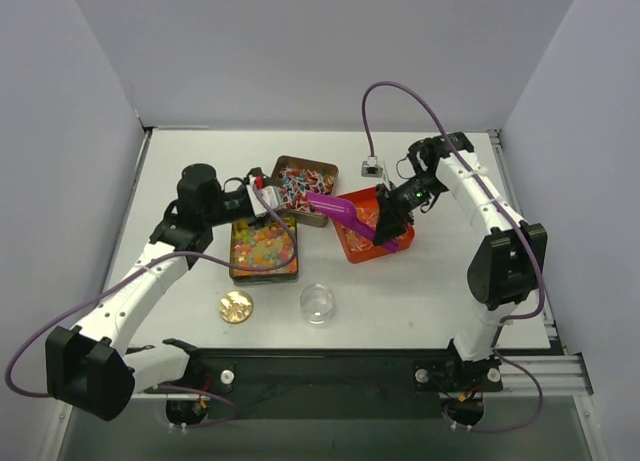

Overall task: Pack the candies
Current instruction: Adjust the spatula.

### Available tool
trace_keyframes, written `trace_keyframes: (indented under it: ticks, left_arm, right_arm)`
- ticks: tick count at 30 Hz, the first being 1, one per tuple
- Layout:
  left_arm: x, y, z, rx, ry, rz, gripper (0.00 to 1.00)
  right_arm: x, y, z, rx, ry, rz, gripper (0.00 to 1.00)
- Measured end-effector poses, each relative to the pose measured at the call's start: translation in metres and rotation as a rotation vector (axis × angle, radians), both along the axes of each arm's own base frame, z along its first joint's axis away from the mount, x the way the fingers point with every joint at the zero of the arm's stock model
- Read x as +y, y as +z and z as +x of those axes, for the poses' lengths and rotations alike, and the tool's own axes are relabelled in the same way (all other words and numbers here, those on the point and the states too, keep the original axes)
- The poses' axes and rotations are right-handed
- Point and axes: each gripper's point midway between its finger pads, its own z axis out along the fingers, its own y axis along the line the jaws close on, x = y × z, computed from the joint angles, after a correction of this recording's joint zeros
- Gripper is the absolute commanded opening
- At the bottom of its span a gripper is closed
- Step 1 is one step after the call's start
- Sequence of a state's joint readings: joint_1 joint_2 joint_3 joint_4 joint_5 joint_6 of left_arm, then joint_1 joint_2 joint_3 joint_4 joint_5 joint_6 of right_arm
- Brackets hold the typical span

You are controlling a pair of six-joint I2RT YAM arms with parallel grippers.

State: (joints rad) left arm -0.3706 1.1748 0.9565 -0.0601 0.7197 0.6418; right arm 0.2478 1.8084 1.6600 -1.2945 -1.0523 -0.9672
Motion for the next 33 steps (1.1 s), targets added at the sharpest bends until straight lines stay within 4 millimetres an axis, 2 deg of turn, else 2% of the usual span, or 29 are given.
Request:
trace_keyframes:
  ticks: [4,11,17,24,25,27,28,31,33]
  left_arm:
    - [-0.003,0.016,0.009,-0.213,-0.043,0.036,0.59]
    - [-0.011,0.011,0.001,-0.400,-0.167,0.110,0.54]
    - [-0.021,-0.006,-0.014,-0.461,-0.272,0.145,0.52]
    - [-0.032,-0.005,-0.026,-0.502,-0.338,0.141,0.50]
    - [-0.034,-0.005,-0.028,-0.506,-0.348,0.140,0.41]
    - [-0.039,-0.005,-0.033,-0.511,-0.368,0.135,0.31]
    - [-0.042,-0.005,-0.035,-0.513,-0.378,0.133,0.20]
    - [-0.045,-0.004,-0.038,-0.532,-0.394,0.135,0.01]
    - [-0.047,-0.004,-0.039,-0.552,-0.401,0.140,0.00]
  right_arm:
    - [0.007,-0.005,-0.009,-0.017,0.062,-0.021,0.00]
    - [0.009,-0.011,-0.015,-0.016,0.098,-0.040,0.00]
    - [0.009,-0.013,-0.016,-0.028,0.113,-0.046,0.00]
    - [0.013,-0.013,-0.019,-0.030,0.132,-0.047,0.00]
    - [0.013,-0.013,-0.020,-0.029,0.134,-0.047,0.00]
    - [0.014,-0.014,-0.021,-0.028,0.140,-0.048,0.00]
    - [0.015,-0.014,-0.021,-0.027,0.143,-0.048,0.00]
    - [0.015,-0.013,-0.024,-0.017,0.149,-0.055,0.00]
    - [0.014,-0.012,-0.028,0.009,0.148,-0.062,0.00]
